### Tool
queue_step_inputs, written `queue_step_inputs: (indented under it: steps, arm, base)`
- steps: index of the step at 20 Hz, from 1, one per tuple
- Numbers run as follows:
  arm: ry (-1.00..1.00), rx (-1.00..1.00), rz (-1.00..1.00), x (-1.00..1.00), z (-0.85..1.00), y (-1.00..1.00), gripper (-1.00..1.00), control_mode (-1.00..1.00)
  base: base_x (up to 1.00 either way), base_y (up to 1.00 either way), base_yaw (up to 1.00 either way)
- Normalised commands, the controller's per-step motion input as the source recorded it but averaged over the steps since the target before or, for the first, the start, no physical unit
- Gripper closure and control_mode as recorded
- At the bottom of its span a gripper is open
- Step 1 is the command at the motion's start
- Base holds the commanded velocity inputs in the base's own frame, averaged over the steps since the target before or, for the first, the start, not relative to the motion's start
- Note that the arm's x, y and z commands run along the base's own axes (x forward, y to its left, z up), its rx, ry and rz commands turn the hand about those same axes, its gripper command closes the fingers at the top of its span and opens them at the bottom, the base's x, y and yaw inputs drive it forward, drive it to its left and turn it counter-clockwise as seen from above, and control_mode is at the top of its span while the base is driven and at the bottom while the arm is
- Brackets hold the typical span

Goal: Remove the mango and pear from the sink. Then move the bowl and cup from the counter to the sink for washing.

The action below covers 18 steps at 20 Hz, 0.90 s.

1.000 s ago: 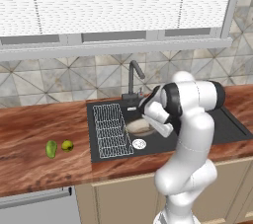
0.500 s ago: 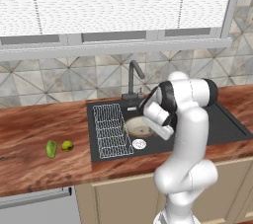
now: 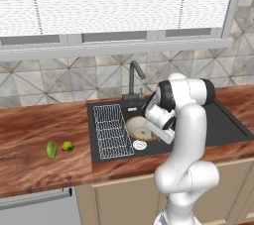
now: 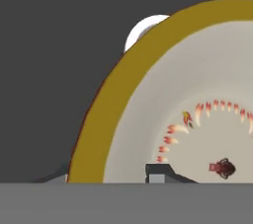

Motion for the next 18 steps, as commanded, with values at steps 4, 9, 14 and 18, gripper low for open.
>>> queue_step_inputs:
  steps: [4,9,14,18]
  arm:
    - [0.08,0.00,0.05,0.21,-0.22,0.04,1.00,-1.00]
    - [0.08,0.01,0.03,0.16,-0.13,0.05,1.00,-1.00]
    - [0.09,0.01,0.00,0.02,0.02,0.01,-1.00,-1.00]
    - [0.11,0.01,0.00,0.00,0.10,0.00,-1.00,-1.00]
  base:
    - [0.00,0.00,0.00]
    - [0.00,0.00,0.00]
    - [0.00,0.00,0.00]
    - [0.00,0.00,0.00]
